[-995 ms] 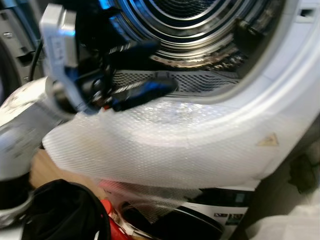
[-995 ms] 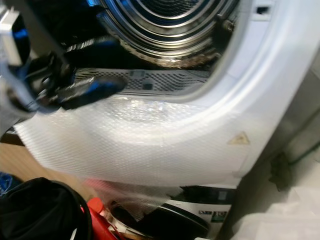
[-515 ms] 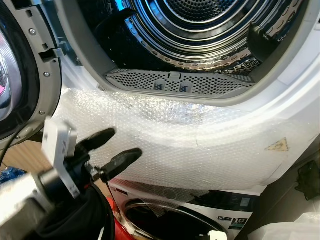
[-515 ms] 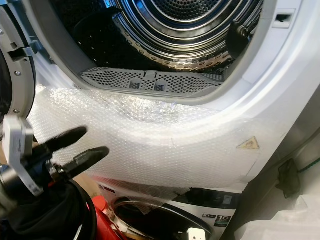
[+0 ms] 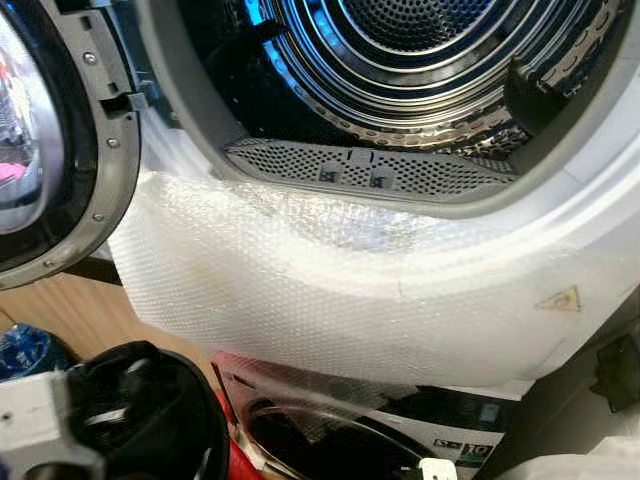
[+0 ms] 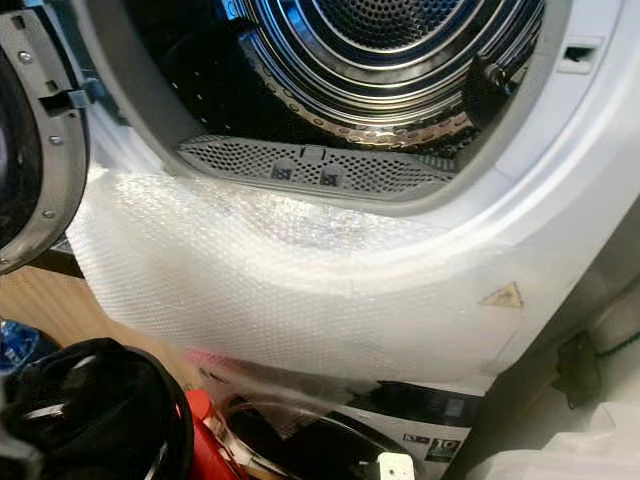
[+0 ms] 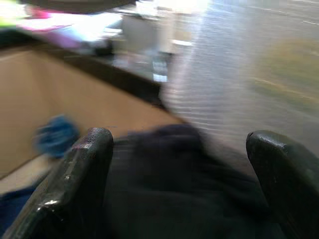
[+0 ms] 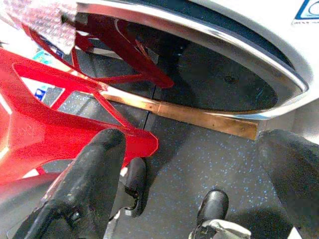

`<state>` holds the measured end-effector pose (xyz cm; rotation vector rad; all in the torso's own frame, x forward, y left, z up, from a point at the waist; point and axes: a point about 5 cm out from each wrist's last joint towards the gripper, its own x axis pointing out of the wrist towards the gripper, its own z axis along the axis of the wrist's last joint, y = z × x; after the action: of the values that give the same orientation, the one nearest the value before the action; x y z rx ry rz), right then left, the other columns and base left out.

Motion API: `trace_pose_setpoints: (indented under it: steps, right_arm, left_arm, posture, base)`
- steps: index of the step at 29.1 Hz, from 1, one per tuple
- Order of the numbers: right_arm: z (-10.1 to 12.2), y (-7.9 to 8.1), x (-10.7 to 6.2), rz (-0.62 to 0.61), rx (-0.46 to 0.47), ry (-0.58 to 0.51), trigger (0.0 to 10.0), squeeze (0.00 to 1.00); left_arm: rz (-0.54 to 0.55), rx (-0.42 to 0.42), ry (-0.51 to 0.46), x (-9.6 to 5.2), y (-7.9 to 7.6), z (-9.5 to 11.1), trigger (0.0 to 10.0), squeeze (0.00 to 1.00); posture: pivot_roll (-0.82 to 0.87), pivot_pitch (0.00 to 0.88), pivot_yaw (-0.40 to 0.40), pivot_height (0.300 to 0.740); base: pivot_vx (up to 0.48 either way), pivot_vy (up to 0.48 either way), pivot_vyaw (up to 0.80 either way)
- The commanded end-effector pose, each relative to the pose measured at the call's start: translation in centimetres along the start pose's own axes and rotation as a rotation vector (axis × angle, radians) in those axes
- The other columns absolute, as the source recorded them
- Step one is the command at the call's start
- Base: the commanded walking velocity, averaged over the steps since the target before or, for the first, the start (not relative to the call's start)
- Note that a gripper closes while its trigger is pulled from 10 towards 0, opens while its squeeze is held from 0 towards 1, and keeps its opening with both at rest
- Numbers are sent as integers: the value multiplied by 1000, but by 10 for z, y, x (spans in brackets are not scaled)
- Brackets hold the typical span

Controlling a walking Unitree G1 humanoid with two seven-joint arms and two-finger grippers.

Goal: Clothes washing

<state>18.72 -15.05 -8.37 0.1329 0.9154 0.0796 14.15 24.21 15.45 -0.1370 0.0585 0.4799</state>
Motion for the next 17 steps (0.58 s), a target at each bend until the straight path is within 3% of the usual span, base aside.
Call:
trace_pose_setpoints:
  steps: [1,3,4,9,14,17]
  right_arm:
    - [-5,1,-1,5,-8,20,10000,0]
    - [-8,1,-1,7,-15,32,10000,0]
    - [-9,0,-2,8,-20,35,10000,0]
    - [-7,1,-1,19,-37,32,10000,0]
    - [-5,5,0,34,-51,27,10000,0]
    - [-4,5,0,36,-54,26,10000,0]
  left_arm:
    - [138,6,-10,1,16,-1,10000,1000]
    - [240,-20,-28,4,30,-2,10000,1000]
    - [229,-21,-33,5,30,-2,10000,1000]
    - [209,-123,-35,17,28,-6,10000,1000]
    - [73,-81,-53,28,12,-3,10000,1000]
    - [66,-123,-27,29,8,-8,10000,1000]
  posture:
    - [378,0,32,740]
    - [384,0,26,740]
    - [385,0,22,740]
    - [384,0,11,740]
    - [384,0,5,740]
    - [380,0,6,740]
  base:
    - [0,0,0]
    - [0,0,0]
    - [0,0,0]
    - [0,0,0]
    - [0,0,0]
    - [0,0,0]
